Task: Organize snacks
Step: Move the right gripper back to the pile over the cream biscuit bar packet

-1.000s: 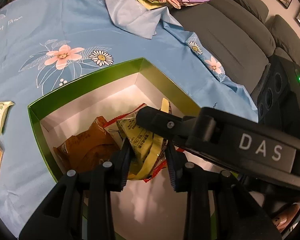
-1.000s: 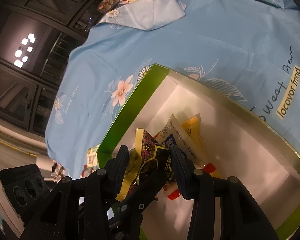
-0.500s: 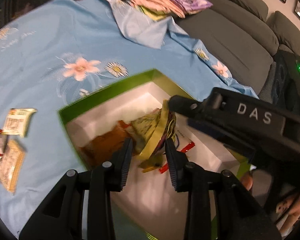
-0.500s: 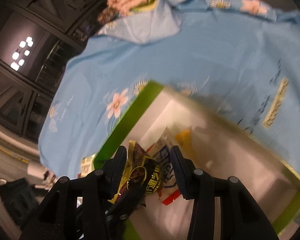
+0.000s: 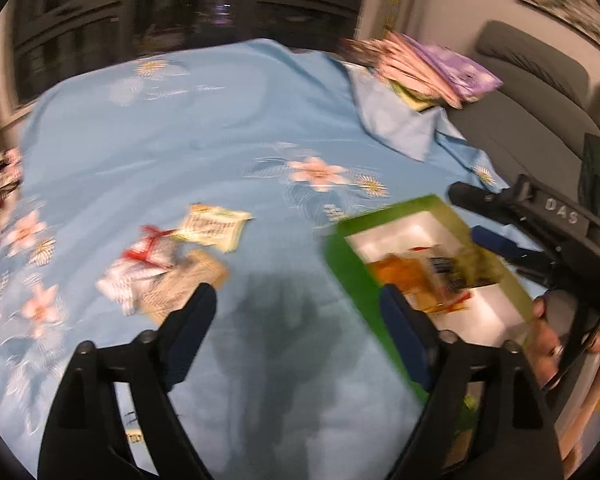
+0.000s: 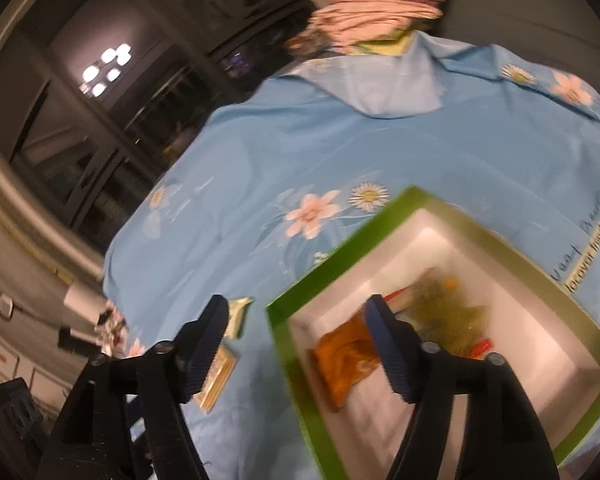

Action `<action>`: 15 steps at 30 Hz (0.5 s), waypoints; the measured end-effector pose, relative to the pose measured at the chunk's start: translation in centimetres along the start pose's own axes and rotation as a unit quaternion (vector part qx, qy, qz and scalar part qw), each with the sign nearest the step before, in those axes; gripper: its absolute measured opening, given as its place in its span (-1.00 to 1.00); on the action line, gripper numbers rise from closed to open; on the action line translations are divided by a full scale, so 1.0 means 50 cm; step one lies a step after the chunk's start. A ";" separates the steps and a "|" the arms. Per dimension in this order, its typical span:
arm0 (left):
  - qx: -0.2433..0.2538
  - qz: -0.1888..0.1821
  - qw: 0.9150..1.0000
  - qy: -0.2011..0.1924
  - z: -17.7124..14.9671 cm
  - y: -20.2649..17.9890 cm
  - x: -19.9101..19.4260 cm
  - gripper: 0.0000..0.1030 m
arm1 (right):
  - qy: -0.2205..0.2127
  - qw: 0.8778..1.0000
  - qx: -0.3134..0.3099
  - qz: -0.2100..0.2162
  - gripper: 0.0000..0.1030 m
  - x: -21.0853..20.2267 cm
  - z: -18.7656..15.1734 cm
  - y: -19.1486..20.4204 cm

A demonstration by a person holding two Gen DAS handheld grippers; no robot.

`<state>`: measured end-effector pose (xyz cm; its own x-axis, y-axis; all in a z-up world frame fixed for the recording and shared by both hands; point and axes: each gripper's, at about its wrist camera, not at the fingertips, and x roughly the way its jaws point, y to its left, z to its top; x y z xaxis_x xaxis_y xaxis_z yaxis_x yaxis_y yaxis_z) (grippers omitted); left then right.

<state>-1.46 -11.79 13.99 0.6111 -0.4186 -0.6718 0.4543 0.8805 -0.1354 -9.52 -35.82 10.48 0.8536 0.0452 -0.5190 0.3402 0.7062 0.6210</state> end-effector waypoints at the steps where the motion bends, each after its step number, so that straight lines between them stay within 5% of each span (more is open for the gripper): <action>1: -0.006 0.012 1.000 0.001 -0.007 0.018 -0.006 0.74 | 0.005 1.000 -0.010 0.001 0.52 0.006 -0.003 0.013; 5: -0.057 0.067 0.996 0.016 -0.048 0.131 -0.009 0.74 | 0.028 0.998 -0.050 -0.004 0.62 0.040 -0.023 0.070; 9: -0.146 0.078 0.986 0.034 -0.096 0.242 0.019 0.74 | 0.064 0.993 -0.097 -0.008 0.72 0.095 -0.059 0.136; 12: -0.214 0.062 0.972 0.077 -0.120 0.323 0.046 0.71 | 0.117 0.985 -0.126 -0.008 0.72 0.159 -0.103 0.184; 15: -0.267 0.072 0.959 0.068 -0.128 0.382 0.050 0.73 | 0.163 0.976 -0.146 -0.012 0.72 0.214 -0.141 0.222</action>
<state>4.63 5.41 5.06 0.5356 -0.2831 -0.7956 -0.0466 0.9308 -0.3627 0.61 -22.53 7.68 0.6601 0.2140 -0.7201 0.1908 0.8794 0.4363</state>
